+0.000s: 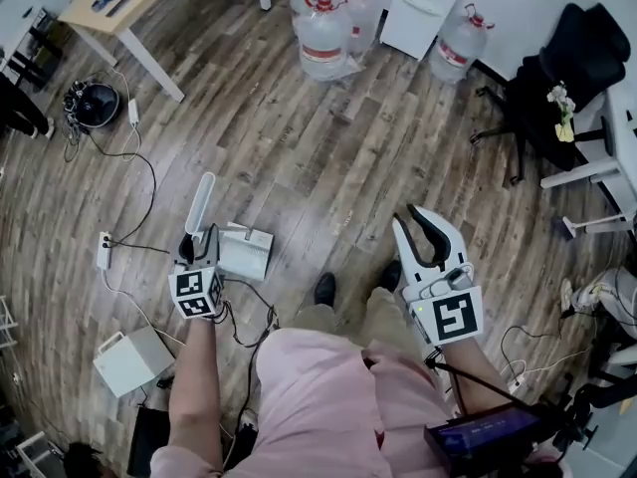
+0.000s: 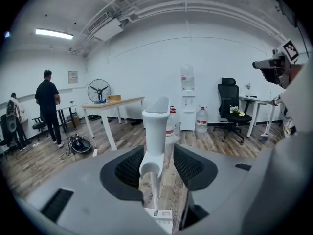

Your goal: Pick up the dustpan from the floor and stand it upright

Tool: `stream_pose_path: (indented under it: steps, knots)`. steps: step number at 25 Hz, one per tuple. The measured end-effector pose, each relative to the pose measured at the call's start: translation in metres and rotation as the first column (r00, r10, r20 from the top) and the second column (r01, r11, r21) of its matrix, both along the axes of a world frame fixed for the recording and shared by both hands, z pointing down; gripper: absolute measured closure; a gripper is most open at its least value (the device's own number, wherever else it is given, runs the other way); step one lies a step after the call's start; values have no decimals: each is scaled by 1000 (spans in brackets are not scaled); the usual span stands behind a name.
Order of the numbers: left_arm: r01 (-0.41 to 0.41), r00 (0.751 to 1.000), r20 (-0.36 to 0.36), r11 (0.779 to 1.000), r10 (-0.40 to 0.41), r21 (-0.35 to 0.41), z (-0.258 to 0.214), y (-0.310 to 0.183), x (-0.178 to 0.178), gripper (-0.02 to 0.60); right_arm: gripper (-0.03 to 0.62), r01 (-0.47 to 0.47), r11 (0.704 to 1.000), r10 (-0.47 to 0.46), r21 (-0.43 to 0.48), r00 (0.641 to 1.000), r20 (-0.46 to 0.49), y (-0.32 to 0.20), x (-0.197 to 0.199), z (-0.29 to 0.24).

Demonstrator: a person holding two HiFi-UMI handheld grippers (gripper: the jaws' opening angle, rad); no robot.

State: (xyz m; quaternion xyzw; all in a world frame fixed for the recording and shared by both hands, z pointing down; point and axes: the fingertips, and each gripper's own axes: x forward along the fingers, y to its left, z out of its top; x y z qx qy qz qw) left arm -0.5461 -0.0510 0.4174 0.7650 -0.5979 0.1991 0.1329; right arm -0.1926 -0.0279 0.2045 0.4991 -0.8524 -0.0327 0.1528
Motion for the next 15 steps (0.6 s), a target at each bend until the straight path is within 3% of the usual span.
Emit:
stream_pose_path:
  steps: [10,15]
  knots:
    - [149,988,-28,989,-150,-19,9,18,-47,371,513,63,998,-63,1,998,-4,-10,-26,0]
    - [172,984,-36,984,-174,-36,17,32,-51,371,513,96,995,-96,-22,995,-14,-10,-39,4]
